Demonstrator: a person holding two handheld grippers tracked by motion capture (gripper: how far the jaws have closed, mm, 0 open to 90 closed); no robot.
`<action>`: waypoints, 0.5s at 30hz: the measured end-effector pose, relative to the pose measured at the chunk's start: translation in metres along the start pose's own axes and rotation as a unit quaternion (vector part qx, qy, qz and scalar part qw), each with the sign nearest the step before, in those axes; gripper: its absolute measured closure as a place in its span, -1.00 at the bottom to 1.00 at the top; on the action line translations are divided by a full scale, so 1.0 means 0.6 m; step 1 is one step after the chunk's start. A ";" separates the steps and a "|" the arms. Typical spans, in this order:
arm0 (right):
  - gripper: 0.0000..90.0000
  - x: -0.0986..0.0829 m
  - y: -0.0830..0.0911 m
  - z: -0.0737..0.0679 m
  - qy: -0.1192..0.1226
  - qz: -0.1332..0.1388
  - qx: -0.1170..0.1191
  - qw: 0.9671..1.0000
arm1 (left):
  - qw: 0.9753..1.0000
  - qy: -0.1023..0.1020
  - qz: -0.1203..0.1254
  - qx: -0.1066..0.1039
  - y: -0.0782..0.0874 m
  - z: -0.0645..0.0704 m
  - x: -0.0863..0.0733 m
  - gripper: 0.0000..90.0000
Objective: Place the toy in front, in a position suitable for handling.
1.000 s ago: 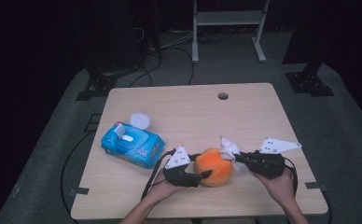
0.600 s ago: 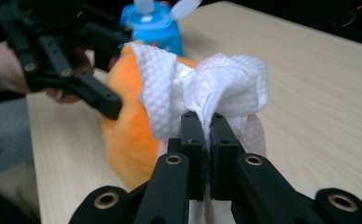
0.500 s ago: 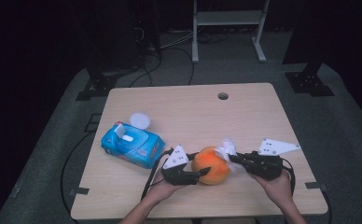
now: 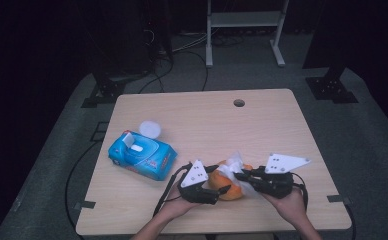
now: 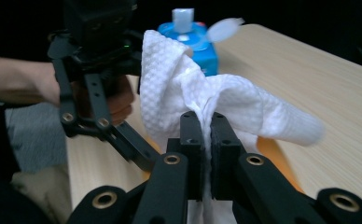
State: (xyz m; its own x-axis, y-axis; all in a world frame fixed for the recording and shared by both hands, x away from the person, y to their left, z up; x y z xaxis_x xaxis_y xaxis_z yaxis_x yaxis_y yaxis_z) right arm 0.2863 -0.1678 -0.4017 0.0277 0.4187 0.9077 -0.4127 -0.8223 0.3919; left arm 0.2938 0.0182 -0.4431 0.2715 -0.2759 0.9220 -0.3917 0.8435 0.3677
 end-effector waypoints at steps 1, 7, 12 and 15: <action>0.90 0.001 -0.007 -0.007 0.008 -0.012 0.004 1.000 | 1.000 -0.013 -0.003 0.002 0.000 0.004 -0.001 -0.28; 0.91 -0.020 0.008 0.023 -0.016 -0.028 -0.030 0.999 | 1.000 -0.022 -0.004 -0.002 0.003 0.002 -0.004 -0.21; 0.91 -0.011 0.010 0.011 -0.020 -0.003 -0.008 1.000 | 1.000 -0.023 0.000 -0.006 -0.004 0.006 -0.004 -0.22; 0.90 -0.008 -0.006 -0.002 -0.001 -0.017 0.010 1.000 | 1.000 -0.027 -0.001 -0.009 -0.001 0.004 -0.007 -0.23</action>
State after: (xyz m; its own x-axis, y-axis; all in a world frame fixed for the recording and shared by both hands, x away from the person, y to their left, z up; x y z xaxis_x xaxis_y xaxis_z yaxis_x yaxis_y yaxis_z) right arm 0.2863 -0.1664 -0.4077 0.0432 0.4461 0.8939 -0.3935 -0.8148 0.4257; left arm 0.2907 0.0177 -0.4470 0.2241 -0.3009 0.9269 -0.3750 0.8513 0.3670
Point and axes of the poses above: each handheld gripper's, and its own axes: y roughly backward along the jaws, x roughly out of its top, z roughly to its right, the point moved 4 cm from there along -y, roughly forward along the jaws, and after that the axes turned 11 degrees about y, right-handed, at the moved point
